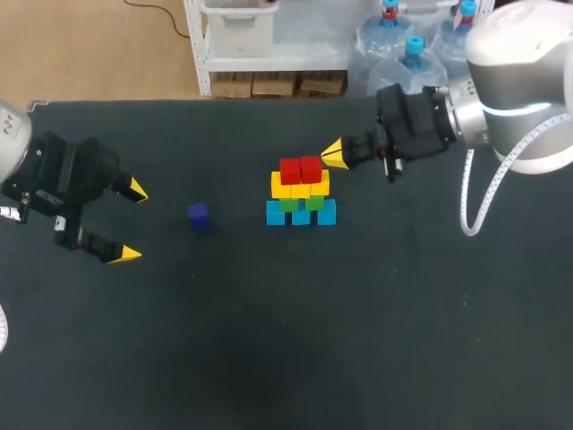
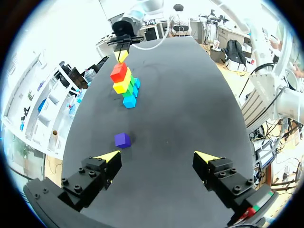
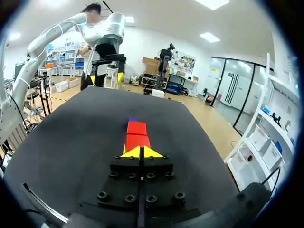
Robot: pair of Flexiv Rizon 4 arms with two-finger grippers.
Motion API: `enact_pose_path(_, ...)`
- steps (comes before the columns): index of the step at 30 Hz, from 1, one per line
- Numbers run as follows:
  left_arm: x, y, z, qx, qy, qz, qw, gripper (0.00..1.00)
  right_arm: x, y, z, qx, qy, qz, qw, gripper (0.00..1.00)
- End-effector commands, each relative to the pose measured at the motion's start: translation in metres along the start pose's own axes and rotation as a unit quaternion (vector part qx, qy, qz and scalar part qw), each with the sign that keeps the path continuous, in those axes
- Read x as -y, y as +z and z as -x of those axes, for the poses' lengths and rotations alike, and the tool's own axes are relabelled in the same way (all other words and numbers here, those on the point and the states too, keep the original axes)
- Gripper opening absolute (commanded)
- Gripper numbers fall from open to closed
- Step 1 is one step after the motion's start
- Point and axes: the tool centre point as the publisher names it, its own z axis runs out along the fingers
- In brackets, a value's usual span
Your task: Place the blue cubes, place green cubes on the blue cubes, place the yellow cubes on the green cubes, then place the red cubes on the yellow cubes, and place purple cube on the red cubes.
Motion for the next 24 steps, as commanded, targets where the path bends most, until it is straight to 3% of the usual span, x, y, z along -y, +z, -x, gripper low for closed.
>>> enact_pose_path(1, 0.0002, 0.0003, -0.0023, 0.005, 0.002, 0.001, 1.000, 1.00, -0.0061, -0.0036, 0.0022, -0.001, 0.000, -0.005, 1.000, 0.00)
enact_pose_path(24, 0.0002, 0.0003, -0.0023, 0.005, 0.002, 0.001, 1.000, 1.00, -0.0154, 0.0033, 0.0060, 0.004, -0.004, 0.004, 1.000, 0.00)
